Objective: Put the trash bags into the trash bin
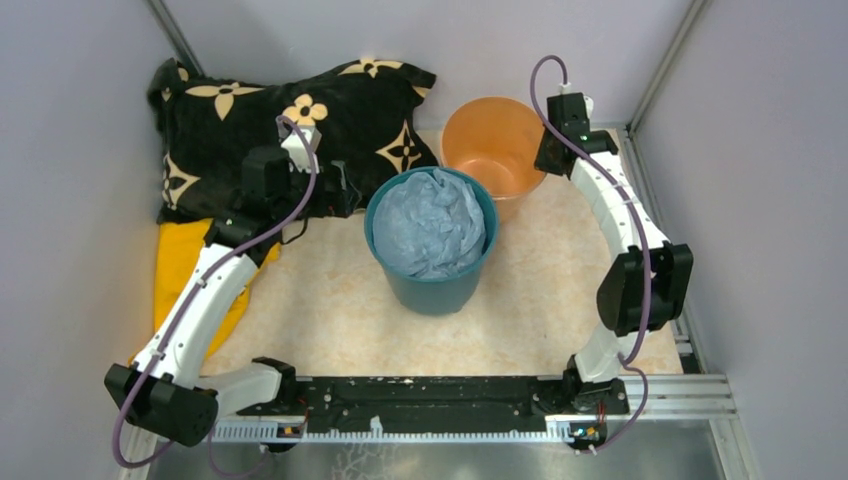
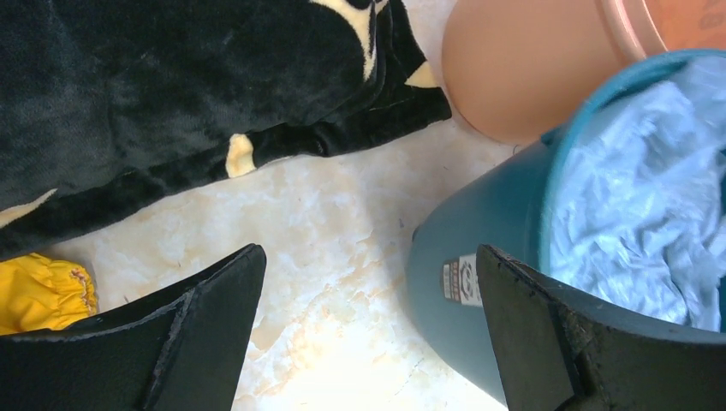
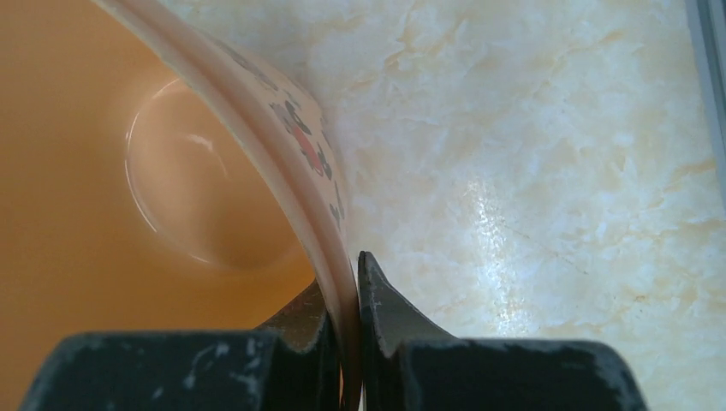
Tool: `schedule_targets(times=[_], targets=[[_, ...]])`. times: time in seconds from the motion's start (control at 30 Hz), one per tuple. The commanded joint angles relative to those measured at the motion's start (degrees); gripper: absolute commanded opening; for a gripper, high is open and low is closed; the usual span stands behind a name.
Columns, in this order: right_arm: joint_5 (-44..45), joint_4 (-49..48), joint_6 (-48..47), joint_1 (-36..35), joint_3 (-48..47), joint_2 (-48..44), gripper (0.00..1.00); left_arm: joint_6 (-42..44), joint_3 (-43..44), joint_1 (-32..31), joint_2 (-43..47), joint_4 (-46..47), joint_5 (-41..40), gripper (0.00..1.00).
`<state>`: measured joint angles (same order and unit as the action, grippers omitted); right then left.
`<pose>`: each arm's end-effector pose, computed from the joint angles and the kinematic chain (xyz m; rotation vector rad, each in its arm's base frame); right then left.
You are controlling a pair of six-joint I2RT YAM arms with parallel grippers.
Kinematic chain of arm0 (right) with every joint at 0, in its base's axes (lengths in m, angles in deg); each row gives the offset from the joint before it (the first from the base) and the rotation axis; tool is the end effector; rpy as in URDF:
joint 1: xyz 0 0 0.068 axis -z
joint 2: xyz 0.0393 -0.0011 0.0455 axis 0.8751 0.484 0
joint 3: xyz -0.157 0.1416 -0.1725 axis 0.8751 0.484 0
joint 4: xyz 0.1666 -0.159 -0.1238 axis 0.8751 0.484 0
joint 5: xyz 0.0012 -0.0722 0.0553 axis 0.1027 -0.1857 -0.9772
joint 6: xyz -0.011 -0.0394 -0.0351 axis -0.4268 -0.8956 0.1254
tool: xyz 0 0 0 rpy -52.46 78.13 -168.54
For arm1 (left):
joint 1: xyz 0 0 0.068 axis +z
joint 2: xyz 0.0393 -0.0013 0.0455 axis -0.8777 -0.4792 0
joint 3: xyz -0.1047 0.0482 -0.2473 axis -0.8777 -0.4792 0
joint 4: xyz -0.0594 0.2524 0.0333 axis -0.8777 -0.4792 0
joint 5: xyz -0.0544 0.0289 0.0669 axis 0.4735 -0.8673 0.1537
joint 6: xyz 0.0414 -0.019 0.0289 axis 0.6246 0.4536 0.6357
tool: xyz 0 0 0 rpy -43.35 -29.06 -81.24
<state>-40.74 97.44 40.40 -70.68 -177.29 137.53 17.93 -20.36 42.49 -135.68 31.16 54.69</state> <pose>0.3715 0.0548 0.3437 0.3404 2.3129 -0.0051 0.2391 -0.0849 0.3781 0.2183 2.0347 -0.3958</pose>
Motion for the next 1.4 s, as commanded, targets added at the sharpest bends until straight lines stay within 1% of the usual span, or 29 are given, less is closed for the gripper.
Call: schedule_targets(times=[0.0,0.1,0.23,0.3,0.4,0.47,0.63,0.73,0.83,0.93,0.97,1.0,1.17,1.27,1.37], targets=[[3.3,-0.1,-0.6,0.1,-2.1,-2.3,0.00,-0.1,0.3,0.2,2.4,-0.6,-0.3,0.99],[5.8,0.1,-0.8,0.3,-5.2,-3.9,0.00,-1.4,2.8,0.2,3.3,-1.6,0.2,0.99],[8.8,0.7,-1.1,1.3,-10.9,-6.9,0.00,-2.9,9.0,0.2,5.0,-3.9,0.5,0.99],[8.9,-0.6,-1.2,1.4,-12.6,-8.9,0.00,-3.3,11.8,0.2,5.9,-5.2,0.3,0.99],[5.7,-5.3,-1.1,1.4,-12.5,-14.7,0.00,-3.7,14.6,0.2,8.7,-6.8,-1.0,0.99],[2.5,-8.2,-0.4,1.4,-12.0,-17.9,0.00,-3.9,15.9,0.2,10.6,-7.6,-2.1,0.99],[-11.7,-15.0,2.4,1.4,-11.6,-24.5,0.00,-4.5,18.7,0.2,15.4,-9.6,-4.2,0.99],[-18.9,-17.4,4.3,1.3,-12.5,-27.5,0.00,-5.1,18.7,0.2,19.7,-8.9,-7.5,0.99],[-28.6,-20.5,7.8,1.2,-13.1,-29.3,0.00,-5.9,19.8,0.2,23.0,-9.5,-10.1,0.99],[-38.1,-23.7,13.2,0.1,-13.3,-28.7,0.00,-7.1,21.6,0.2,25.5,-10.4,-11.7,0.99],[-39.2,-24.2,14.2,-1.5,-13.5,-28.3,0.00,-7.6,22.3,0.2,26.4,-10.8,-12.1,0.99],[-38.6,-23.7,14.1,-3.8,-13.9,-27.9,0.00,-8.3,23.1,0.2,27.1,-11.4,-12.8,0.99],[-29.8,-18.4,8.3,-19.2,-19.1,-21.8,0.00,-10.9,29.1,0.2,29.2,-15.9,-15.2,0.99],[-23.5,-12.4,4.4,-27.8,-26.8,-14.8,0.00,-10.9,34.4,0.2,27.3,-20.7,-15.9,0.99],[-18.6,-5.4,1.9,-34.1,-36.9,-6.1,0.00,-10.3,38.4,0.2,25.6,-25.0,-16.9,0.99]])
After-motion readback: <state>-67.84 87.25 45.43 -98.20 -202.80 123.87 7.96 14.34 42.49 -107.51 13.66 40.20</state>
